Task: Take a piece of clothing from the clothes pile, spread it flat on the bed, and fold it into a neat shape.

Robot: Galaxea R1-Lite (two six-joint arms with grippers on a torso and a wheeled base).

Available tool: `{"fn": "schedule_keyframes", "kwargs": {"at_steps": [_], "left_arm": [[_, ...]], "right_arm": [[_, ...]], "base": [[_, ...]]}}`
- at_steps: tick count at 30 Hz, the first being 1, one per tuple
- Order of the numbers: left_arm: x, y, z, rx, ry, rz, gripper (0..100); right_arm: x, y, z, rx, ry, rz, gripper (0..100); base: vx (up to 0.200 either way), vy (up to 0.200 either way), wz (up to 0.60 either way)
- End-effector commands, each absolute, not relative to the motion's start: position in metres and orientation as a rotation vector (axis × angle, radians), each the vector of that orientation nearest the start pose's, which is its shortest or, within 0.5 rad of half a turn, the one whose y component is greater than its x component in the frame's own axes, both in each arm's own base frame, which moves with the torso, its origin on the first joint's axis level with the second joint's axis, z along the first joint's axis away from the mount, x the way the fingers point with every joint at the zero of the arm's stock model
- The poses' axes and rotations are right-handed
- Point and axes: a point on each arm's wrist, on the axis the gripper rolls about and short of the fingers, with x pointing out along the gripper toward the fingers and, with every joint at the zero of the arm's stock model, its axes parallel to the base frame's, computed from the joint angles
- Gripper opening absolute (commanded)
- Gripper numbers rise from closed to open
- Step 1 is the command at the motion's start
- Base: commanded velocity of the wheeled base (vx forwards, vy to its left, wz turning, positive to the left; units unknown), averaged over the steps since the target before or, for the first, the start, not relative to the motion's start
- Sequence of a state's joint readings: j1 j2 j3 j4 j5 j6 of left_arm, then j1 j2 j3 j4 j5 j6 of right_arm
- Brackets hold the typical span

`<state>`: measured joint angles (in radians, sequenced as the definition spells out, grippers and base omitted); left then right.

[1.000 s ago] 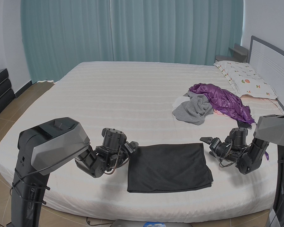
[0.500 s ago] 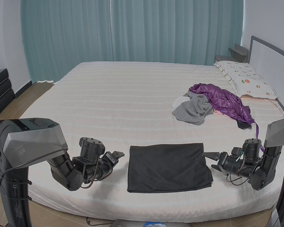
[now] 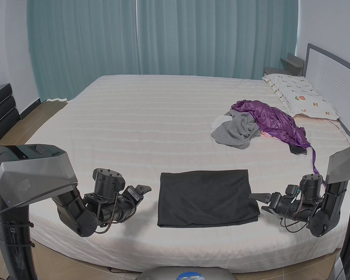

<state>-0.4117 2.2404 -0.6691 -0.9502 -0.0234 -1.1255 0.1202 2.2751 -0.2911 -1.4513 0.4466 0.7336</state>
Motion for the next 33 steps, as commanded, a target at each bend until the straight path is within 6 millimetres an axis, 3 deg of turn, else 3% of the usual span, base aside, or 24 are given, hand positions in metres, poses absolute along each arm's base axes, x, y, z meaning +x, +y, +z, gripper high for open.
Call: {"fn": "schedule_keyframes", "kwargs": {"at_steps": [1,11,12,19,33], "left_arm": [[0.316,-0.139,0.002,-0.952,0.772,-0.032,100],[0.316,-0.138,0.002,-0.954,0.771,-0.032,100],[0.316,-0.138,0.002,-0.954,0.771,-0.032,100],[0.316,-0.138,0.002,-0.954,0.771,-0.030,100],[0.316,-0.138,0.002,-0.961,0.771,-0.028,100]], "right_arm": [[0.278,0.044,-0.015,0.784,0.716,0.338,100],[0.277,0.051,-0.031,0.758,0.719,0.357,100],[0.277,0.051,-0.031,0.758,0.719,0.357,0],[0.275,0.040,-0.029,0.757,0.701,0.322,0],[0.268,0.038,-0.030,0.728,0.717,0.322,0]], "base": [[0.000,0.000,0.00],[0.000,0.000,0.00],[0.000,0.000,0.00],[0.000,0.000,0.00],[0.000,0.000,0.00]]}}
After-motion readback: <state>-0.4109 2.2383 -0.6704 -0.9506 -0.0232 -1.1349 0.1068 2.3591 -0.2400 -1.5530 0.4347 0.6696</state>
